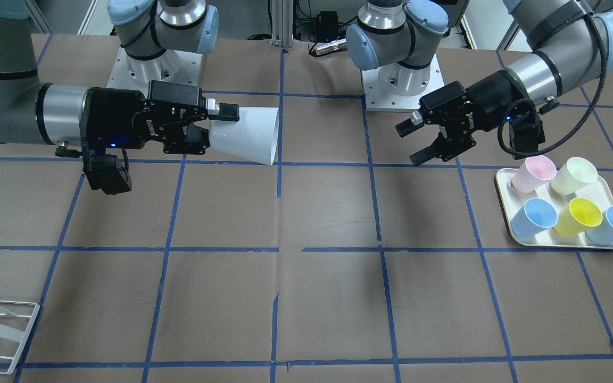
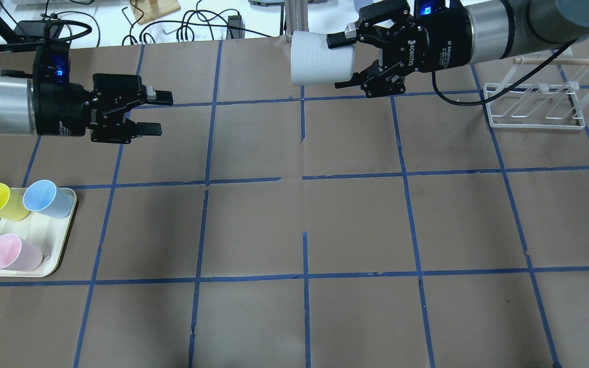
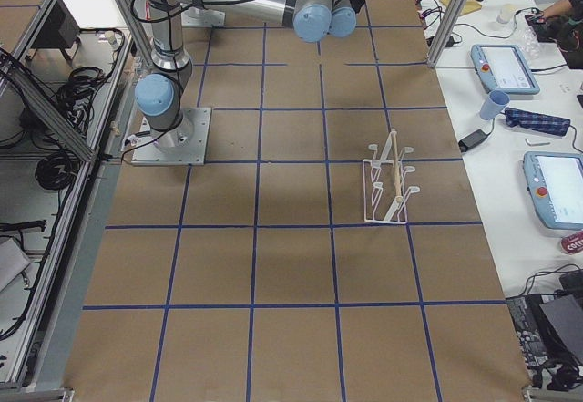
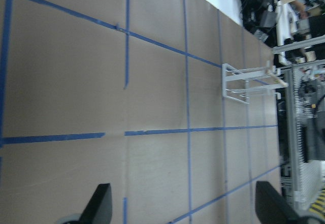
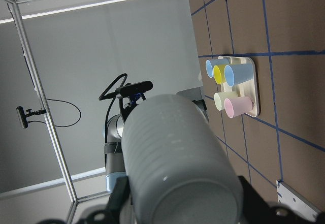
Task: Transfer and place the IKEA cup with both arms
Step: 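Carry the cup toward the left gripper while the left arm reaches to meet it, then close the left gripper on the cup's open end beside the right gripper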
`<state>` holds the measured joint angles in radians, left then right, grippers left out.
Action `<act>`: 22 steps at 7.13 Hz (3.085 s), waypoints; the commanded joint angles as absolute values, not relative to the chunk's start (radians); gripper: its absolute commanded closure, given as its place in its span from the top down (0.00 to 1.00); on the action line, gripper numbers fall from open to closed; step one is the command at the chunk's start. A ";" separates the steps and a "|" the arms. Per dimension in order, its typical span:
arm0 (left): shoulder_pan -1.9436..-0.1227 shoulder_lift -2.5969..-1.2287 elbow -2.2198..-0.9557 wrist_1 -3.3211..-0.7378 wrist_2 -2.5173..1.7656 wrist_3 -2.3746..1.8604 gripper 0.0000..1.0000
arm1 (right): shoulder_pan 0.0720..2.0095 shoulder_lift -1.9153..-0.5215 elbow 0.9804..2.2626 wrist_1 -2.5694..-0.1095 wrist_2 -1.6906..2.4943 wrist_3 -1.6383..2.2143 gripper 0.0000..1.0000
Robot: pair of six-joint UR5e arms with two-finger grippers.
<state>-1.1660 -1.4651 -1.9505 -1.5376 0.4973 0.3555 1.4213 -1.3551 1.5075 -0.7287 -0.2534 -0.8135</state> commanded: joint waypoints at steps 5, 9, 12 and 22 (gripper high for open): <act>-1.296 -1.489 -1.947 -1.572 0.301 0.138 1.00 | 1.477 -1.339 1.572 -0.710 -0.215 -0.808 0.19; -1.377 -1.520 -1.879 -1.516 0.290 0.077 1.00 | 1.512 -1.338 1.571 -0.695 -0.212 -0.804 0.19; -1.434 -1.532 -1.890 -1.468 0.237 0.095 1.00 | 1.545 -1.338 1.569 -0.684 -0.210 -0.796 0.19; -1.439 -1.540 -1.894 -1.468 0.209 0.086 0.60 | 1.543 -1.345 1.559 -0.681 -0.212 -0.766 0.24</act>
<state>-1.4440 -1.5407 -1.8941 -1.4680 0.2073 0.0907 1.5434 -1.3444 1.5604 -0.6824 -0.2117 -0.7705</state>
